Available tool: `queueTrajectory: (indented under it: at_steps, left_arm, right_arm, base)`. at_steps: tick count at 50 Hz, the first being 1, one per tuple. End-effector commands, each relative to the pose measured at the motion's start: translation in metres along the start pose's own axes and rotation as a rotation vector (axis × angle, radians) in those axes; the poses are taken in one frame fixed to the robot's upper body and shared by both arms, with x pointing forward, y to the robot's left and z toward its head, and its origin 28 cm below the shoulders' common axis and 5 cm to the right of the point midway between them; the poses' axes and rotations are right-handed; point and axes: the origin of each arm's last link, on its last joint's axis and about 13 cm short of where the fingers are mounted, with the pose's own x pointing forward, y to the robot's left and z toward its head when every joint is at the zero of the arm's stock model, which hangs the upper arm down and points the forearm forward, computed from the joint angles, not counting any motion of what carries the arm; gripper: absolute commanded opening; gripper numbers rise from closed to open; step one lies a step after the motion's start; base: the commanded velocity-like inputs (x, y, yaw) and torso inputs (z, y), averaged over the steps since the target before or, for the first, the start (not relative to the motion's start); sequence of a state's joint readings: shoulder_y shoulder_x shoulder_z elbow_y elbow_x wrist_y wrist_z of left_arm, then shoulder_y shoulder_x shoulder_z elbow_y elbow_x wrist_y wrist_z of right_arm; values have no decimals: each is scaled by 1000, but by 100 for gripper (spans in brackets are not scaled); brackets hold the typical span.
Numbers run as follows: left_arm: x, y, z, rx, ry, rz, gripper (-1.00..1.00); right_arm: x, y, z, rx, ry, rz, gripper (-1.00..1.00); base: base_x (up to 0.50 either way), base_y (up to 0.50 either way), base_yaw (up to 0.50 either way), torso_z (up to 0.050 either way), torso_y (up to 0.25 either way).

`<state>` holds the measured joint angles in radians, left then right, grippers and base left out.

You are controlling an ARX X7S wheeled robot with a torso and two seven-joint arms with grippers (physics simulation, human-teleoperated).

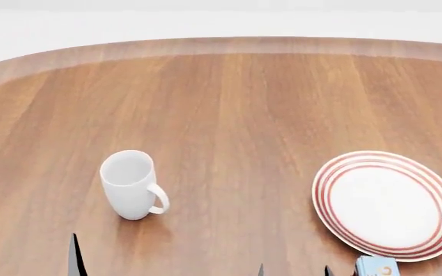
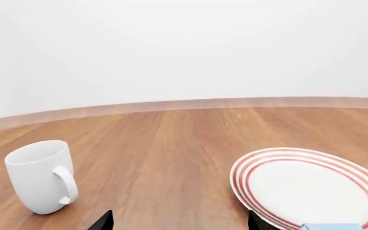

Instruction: Pick up the red mug and put it on the plate

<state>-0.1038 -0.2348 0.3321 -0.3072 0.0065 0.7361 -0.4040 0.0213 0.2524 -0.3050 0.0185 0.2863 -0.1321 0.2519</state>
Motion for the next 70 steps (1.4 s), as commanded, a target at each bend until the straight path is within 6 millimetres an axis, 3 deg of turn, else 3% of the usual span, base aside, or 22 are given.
queueTrajectory:
  at_steps: [1, 56, 65, 70]
  left_arm:
    - [0, 0, 0, 0, 0, -1, 100]
    - [0, 0, 0, 0, -2, -3, 100]
    - [0, 0, 0, -9, -4, -3, 100]
    - [0, 0, 0, -11, -7, -5, 100]
  right_arm:
    - [0, 0, 0, 1, -1, 0, 100]
    - [-1, 1, 0, -10, 5, 16, 100]
    - [-12, -1, 3, -3, -33, 8, 100]
    - [-28, -2, 10, 5, -47, 39, 100]
  base:
    - [152, 0, 0, 0, 0]
    - [100, 0, 0, 0, 0]
    - [0, 0, 0, 0, 0]
    - [0, 0, 0, 0, 0]
